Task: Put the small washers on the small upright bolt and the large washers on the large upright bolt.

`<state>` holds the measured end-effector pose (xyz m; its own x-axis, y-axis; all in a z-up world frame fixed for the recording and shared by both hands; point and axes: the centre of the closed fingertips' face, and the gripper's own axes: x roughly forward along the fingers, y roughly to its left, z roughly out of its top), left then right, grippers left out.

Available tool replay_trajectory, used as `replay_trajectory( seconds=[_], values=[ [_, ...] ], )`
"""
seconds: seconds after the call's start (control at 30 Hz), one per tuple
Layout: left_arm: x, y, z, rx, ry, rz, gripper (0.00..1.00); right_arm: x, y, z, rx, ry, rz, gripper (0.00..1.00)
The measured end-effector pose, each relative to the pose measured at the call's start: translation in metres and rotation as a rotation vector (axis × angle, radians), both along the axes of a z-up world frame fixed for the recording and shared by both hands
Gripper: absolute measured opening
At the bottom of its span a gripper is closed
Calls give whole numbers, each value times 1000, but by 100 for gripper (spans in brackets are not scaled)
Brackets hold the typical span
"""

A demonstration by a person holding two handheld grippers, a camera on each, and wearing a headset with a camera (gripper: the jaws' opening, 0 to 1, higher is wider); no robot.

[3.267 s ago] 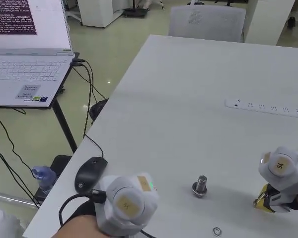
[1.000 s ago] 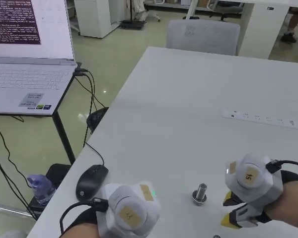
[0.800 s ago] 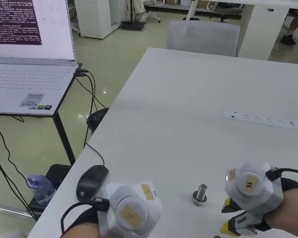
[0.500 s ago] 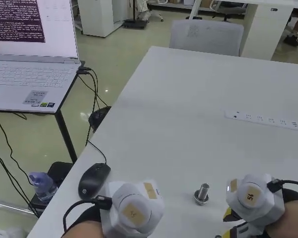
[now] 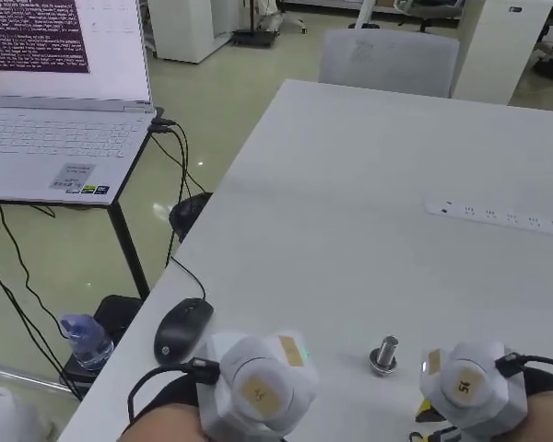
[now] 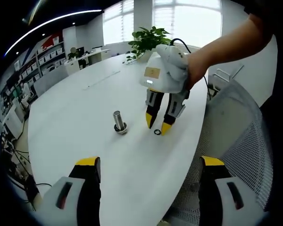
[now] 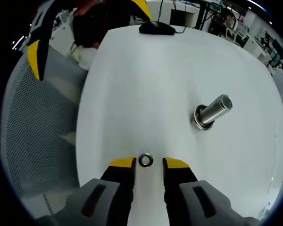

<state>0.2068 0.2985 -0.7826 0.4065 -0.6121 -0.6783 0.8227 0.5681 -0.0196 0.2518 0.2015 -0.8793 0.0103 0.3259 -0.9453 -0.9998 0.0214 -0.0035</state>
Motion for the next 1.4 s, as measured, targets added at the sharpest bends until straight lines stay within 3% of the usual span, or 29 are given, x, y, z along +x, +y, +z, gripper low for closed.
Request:
replay_trajectory(
  seconds=[0.4,0.67,1.0,1.2,1.4],
  values=[
    [0,1,0,-6,2,-4,84,-3,-2,0,-19,-24,7,15],
    [-1,1,-1,-7,5,-7,83,-4,-2,0,-45,-34,4,14],
    [2,0,0,-7,1,7,83,-3,-3,0,-36,-35,-13,13],
    [5,-2,-3,-18,1,29,84,1,-16,10,-19,-7,-67,13],
    [8,-3,-4,-20,-12,38,87,11,-34,24,2,-15,-106,13]
  ],
)
